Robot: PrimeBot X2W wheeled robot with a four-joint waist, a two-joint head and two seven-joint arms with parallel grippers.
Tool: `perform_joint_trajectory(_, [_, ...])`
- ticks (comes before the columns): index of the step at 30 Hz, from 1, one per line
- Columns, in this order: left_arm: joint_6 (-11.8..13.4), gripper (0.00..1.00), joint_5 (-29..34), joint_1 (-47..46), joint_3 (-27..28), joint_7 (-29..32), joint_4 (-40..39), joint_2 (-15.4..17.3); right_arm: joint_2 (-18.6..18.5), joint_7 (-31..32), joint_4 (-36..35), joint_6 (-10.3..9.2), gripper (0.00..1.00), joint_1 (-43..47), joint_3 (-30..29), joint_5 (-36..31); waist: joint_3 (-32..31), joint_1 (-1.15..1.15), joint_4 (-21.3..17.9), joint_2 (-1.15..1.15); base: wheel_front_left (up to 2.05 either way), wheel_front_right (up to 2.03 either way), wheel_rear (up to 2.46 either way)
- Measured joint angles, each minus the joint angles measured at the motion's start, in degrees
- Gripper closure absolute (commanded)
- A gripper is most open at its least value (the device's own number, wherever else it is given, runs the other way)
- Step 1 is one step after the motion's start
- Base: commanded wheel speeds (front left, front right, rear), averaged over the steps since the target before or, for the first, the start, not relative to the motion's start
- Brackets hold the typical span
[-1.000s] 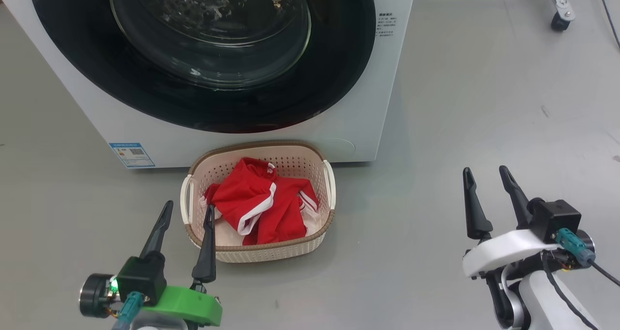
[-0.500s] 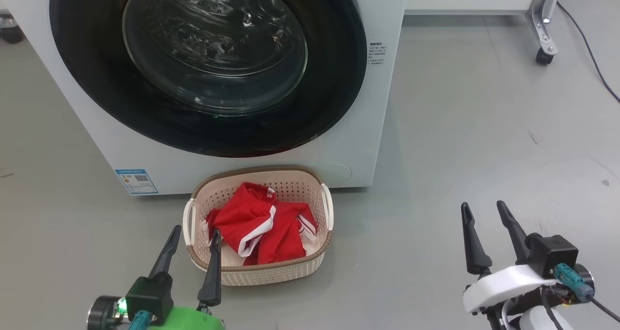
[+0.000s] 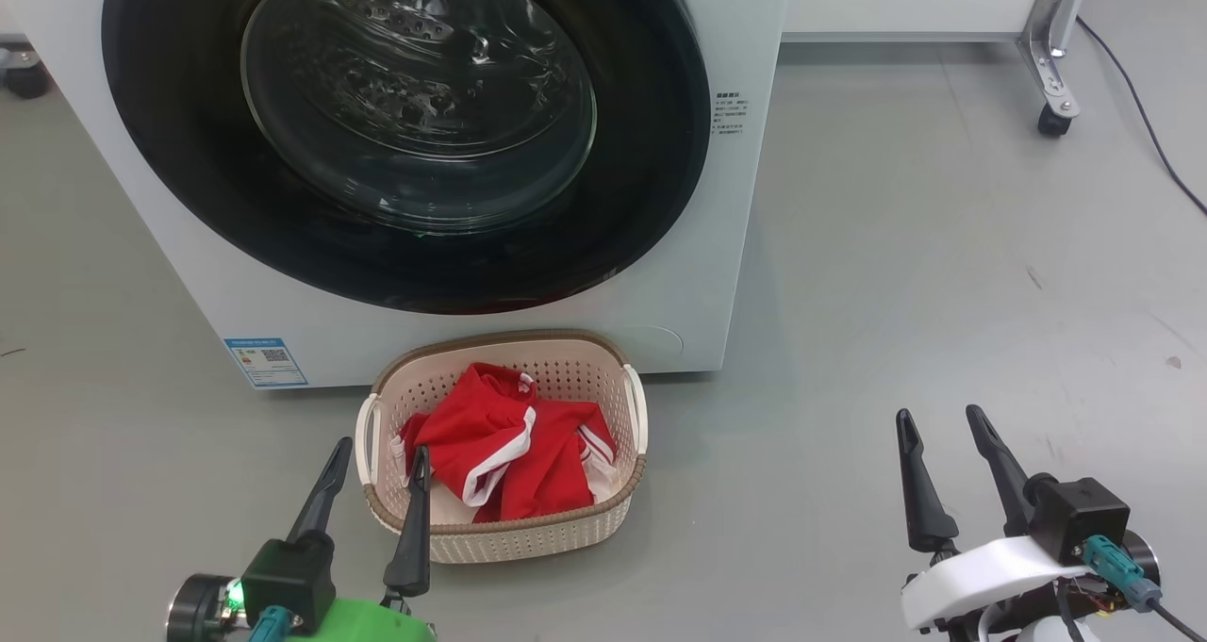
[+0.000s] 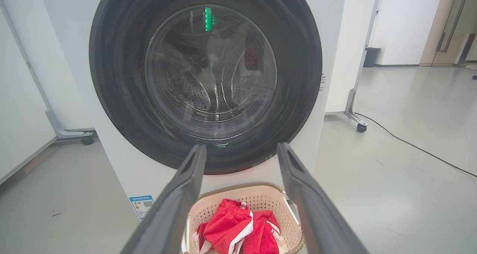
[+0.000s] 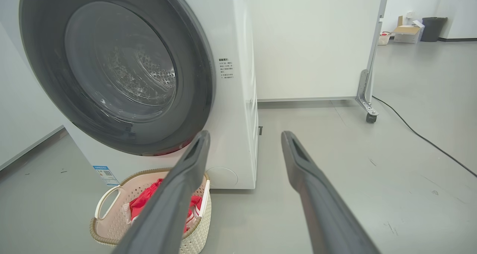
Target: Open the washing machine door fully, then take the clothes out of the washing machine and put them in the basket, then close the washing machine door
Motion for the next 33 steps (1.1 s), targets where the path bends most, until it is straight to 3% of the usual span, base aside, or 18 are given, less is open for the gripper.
perform_joint_trajectory(24, [0.0, 0.00, 0.0, 0.0, -0.1, 0.9, -0.7, 0.3, -0.1, 0.0, -3.3, -0.54, 0.00, 1.6, -0.5, -0.4, 0.1, 0.00, -0.1, 0.00, 0.00, 0.00, 0.00])
perform_joint_trajectory(25, [0.0, 1.00, 0.0, 0.0, -0.1, 0.9, -0.5, 0.3, 0.0, 0.0, -3.2, -0.52, 1.00, 1.7, -0.5, -0.4, 0.1, 0.00, -0.1, 0.00, 0.00, 0.00, 0.00])
perform_joint_trajectory(33, [-0.1, 1.00, -0.4, 1.6, -0.6, 0.9, 2.9, -0.5, 1.5, 0.1, 0.1, -0.42, 1.00, 3.9, 0.3, -0.2, 0.1, 0.00, -0.1, 0.00, 0.00, 0.00, 0.00])
